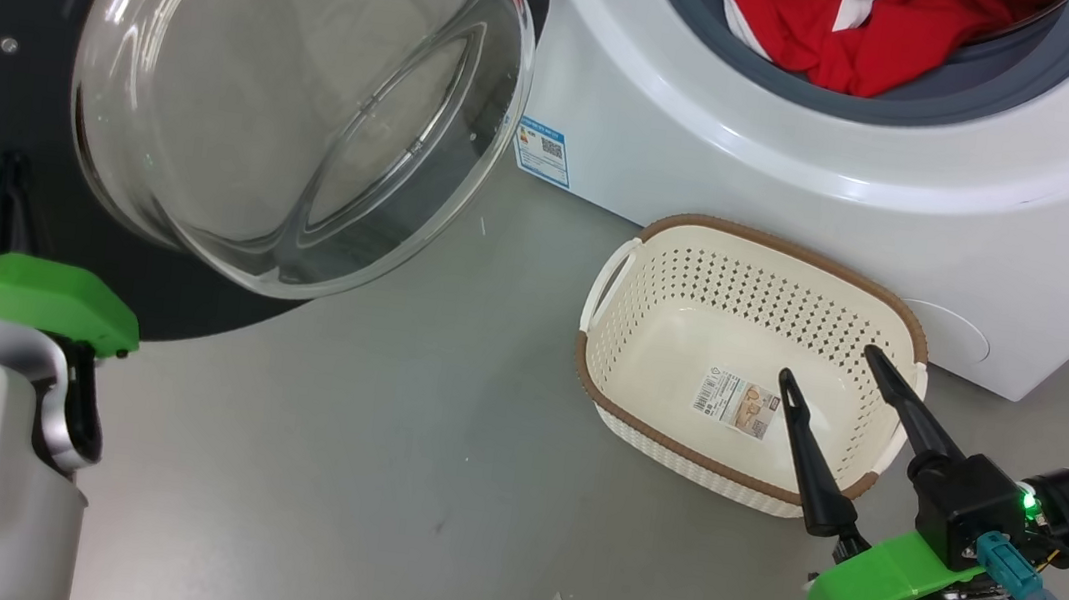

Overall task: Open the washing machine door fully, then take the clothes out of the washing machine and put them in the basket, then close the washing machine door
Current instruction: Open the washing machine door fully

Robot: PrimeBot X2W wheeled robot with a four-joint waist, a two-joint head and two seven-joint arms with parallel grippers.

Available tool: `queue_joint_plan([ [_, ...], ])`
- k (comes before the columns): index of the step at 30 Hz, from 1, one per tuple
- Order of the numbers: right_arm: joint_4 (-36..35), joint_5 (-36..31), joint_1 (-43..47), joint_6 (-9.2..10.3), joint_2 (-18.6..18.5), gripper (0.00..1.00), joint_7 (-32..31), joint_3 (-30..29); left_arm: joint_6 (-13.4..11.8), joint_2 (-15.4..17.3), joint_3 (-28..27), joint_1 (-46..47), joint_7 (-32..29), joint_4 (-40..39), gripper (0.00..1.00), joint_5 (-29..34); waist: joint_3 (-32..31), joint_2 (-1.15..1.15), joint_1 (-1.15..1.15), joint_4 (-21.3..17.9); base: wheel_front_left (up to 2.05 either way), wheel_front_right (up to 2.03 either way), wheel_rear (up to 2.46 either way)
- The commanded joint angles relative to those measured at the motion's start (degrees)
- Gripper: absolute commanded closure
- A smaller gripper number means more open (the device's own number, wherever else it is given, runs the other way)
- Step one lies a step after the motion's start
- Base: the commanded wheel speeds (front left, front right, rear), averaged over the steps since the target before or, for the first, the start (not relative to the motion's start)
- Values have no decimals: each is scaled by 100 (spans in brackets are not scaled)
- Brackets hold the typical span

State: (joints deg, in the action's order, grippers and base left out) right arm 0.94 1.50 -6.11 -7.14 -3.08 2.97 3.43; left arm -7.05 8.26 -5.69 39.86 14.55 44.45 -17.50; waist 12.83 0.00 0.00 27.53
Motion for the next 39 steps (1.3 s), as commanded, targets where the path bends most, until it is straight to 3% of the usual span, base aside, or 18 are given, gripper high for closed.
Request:
queue_joint_plan([
  [1,-173,-66,-180,-35,20,0,-13,161,-17,281,-234,146,44,-108,100,88,-2,0,0,1,0,0,0],
  [16,-39,89,-185,-35,20,0,102,170,155,208,-585,-40,45,-391,100,339,-175,0,0,-102,0,0,0],
  [17,-20,111,-181,-35,20,0,126,150,170,183,-634,-93,45,-496,67,333,-199,0,0,-116,0,0,0],
  [18,-7,134,-178,-35,20,0,147,126,180,157,-670,-151,45,-612,47,342,-207,0,0,-126,0,0,0],
  [19,12,146,-178,-35,20,0,169,112,194,125,-693,-212,45,-731,18,359,-228,0,0,-140,0,0,0],
  [20,35,158,-175,-35,20,0,191,99,215,89,-712,-274,45,-864,1,376,-249,0,0,-154,0,0,0],
  [32,294,408,-70,-35,20,0,482,-195,636,-368,-527,-1171,45,-2751,0,510,-577,0,0,-372,0,0,0],
  [39,354,448,-46,-35,20,0,624,-374,912,-495,-170,-1548,45,-3231,0,141,-640,0,0,-593,0,0,0],
])
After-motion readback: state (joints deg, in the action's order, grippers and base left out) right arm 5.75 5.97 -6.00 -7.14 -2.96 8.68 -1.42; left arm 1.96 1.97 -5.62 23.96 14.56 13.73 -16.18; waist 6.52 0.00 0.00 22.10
